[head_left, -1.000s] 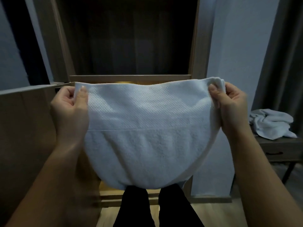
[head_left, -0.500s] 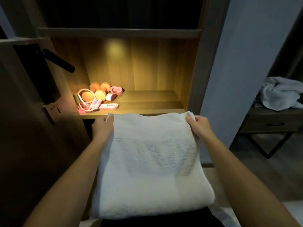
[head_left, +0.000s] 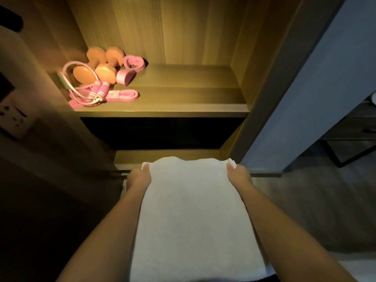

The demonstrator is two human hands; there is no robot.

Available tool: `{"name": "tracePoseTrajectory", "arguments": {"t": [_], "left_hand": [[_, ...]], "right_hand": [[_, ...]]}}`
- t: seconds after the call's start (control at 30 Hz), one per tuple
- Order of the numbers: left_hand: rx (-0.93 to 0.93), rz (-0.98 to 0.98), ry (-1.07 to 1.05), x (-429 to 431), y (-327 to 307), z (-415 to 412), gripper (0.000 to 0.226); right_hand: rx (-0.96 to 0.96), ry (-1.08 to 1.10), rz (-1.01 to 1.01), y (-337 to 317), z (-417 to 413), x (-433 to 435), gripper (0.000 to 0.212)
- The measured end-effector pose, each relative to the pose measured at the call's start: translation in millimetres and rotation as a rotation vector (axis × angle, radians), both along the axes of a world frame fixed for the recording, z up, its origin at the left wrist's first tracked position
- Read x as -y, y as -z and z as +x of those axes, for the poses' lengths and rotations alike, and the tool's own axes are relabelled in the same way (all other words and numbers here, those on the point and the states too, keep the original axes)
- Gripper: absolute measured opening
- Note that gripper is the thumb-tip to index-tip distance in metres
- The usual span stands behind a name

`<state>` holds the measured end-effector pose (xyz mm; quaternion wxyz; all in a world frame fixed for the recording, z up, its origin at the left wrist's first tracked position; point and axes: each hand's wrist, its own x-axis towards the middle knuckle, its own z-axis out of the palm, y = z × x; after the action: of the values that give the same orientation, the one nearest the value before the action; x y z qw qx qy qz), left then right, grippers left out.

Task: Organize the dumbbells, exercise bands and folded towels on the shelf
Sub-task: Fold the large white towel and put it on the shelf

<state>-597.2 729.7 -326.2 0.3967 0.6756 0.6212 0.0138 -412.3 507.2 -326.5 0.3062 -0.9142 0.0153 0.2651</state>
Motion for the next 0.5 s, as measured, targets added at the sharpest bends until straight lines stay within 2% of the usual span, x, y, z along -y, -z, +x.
{"name": "tracePoseTrajectory", "arguments": {"t": [0.13,0.33,0.43,0.5], "left_hand": [[-0.013,-0.072,0.029,2.9,-2.5,6.4,0.056],[-0.107,-0.006,0.095,27.9,-10.9,-26.0,0.050],[-0.113,0.226,0.152,41.2,-18.8,-47.0,0.047],[0.077,0.405,0.158,43.9,-28.8,-51.6,0.041]], "right_hand": [[-0.053,0.010,0.000,1.9,1.5,1.6,0.057],[-0.063,-0.044,-0.021,-12.4,-23.0,27.1,0.055],[0.028,-0.048,-0.013,-21.6,-39.6,42.0,0.054],[0.199,-0.081,0.067,-30.5,-45.8,46.6,0.050]]}}
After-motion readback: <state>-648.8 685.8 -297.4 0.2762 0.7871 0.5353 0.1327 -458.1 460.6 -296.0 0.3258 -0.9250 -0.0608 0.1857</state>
